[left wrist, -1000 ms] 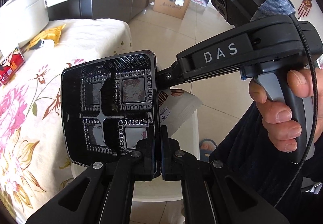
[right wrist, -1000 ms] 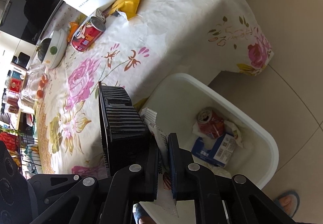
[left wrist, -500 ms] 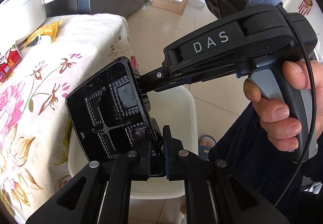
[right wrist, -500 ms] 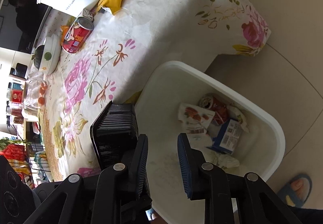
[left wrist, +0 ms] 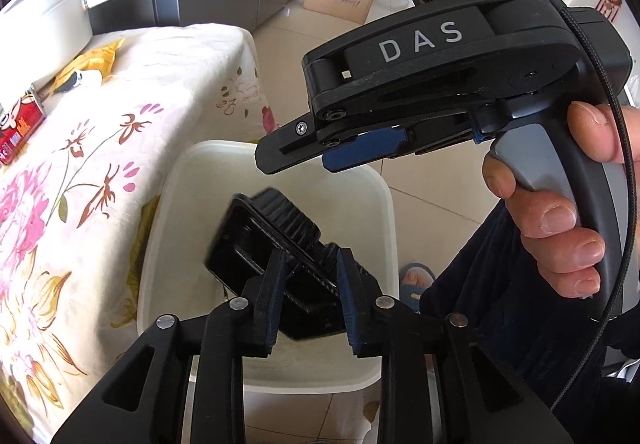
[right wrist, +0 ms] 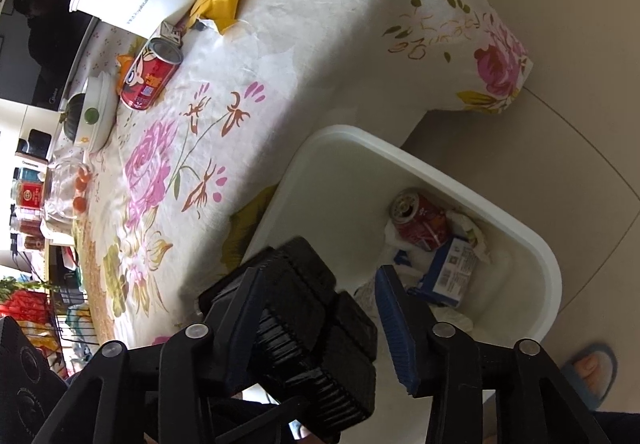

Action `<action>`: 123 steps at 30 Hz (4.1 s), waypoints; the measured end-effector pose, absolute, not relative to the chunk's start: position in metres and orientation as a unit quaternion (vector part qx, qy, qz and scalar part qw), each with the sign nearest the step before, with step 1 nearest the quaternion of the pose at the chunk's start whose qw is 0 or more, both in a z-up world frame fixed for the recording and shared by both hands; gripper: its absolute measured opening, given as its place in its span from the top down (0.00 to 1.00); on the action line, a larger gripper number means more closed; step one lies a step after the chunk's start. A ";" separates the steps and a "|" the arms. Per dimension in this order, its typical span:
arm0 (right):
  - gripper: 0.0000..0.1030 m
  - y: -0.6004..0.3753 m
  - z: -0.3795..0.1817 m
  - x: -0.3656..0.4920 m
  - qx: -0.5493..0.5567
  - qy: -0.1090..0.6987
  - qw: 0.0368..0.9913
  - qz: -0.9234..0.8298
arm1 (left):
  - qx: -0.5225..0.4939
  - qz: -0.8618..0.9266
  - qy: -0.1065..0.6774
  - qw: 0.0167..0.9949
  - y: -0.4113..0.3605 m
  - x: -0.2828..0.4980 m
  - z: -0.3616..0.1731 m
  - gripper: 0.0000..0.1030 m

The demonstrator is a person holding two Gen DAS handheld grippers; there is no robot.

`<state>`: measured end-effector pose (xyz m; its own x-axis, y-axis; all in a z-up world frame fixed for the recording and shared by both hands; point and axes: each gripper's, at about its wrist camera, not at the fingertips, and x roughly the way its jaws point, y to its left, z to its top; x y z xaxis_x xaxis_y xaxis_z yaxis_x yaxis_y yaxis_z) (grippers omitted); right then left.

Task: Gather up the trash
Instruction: 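Lower the black tray into the bin and open the left tool, then withdraw both open tools from the bin back over the table, then grasp the blue-white milk carton with the left tool while the right tool grasps the silver foil wrapper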

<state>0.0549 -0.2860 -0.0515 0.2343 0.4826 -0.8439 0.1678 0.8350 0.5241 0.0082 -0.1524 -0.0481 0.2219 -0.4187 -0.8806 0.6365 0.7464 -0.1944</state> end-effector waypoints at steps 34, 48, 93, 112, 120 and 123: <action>0.33 -0.285 -0.051 0.056 0.259 0.609 0.743 0.100 | 0.106 -0.322 0.513 0.789 -0.147 0.008 -0.040 0.67; 0.33 -0.284 -0.051 0.055 0.257 0.607 0.746 0.098 | 0.100 -0.307 0.511 0.797 -0.141 0.013 -0.034 0.66; 0.23 -0.190 0.042 0.090 0.096 0.465 0.863 0.173 | -0.051 -0.030 0.382 0.922 0.055 0.103 0.059 0.40; 0.23 -0.134 -0.022 0.240 -0.148 0.464 0.861 0.147 | -0.193 -0.034 0.481 0.854 0.106 0.266 0.009 0.37; 0.29 -0.132 -0.038 0.273 -0.173 0.463 0.856 0.152 | -0.078 -0.041 0.497 0.863 0.102 0.318 -0.015 0.37; 0.38 -0.133 -0.042 0.281 -0.188 0.459 0.854 0.159 | -0.017 -0.092 0.480 0.872 0.098 0.327 -0.012 0.36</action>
<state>0.2810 -0.1334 -0.0421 0.5276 0.0994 -0.8436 -0.4443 0.8787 -0.1744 0.3270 0.0983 -0.0115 0.5218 -0.1763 -0.8347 0.1445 0.9825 -0.1172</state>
